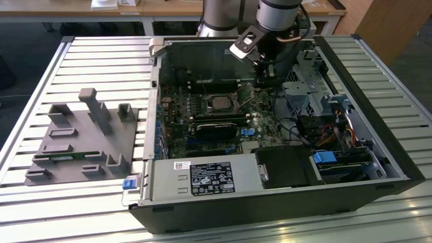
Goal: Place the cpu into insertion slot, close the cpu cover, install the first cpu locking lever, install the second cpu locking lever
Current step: 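Close the cpu cover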
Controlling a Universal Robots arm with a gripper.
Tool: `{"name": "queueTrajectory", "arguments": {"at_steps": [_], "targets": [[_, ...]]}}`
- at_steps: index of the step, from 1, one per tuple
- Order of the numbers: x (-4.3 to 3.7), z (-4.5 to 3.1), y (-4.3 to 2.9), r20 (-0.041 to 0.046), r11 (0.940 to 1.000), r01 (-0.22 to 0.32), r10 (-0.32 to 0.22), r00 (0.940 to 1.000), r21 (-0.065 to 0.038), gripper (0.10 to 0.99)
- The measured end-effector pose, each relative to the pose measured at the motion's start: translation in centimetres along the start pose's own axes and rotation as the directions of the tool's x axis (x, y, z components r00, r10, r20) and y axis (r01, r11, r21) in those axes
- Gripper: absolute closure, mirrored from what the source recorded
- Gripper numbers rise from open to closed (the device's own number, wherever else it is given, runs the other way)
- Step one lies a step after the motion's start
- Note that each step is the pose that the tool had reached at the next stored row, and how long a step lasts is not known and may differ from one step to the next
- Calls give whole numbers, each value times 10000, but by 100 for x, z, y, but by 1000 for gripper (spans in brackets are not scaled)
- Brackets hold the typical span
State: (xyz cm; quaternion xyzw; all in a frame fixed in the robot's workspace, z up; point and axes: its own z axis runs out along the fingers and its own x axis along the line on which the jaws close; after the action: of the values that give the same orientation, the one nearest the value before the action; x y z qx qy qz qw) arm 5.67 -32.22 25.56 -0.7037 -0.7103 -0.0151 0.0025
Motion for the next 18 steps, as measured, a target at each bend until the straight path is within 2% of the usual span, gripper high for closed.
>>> {"name": "queueTrajectory", "arguments": {"at_steps": [7, 14, 18], "targets": [[10, 31, 65, 2, 10000, -1, 1, 10000, 58, 980], [17, 104, 80, 1, 9999, -4, 4, 10000, 143, 980], [17, 122, 73, 3, 9999, -3, 3, 10000, 150, 980]]}}
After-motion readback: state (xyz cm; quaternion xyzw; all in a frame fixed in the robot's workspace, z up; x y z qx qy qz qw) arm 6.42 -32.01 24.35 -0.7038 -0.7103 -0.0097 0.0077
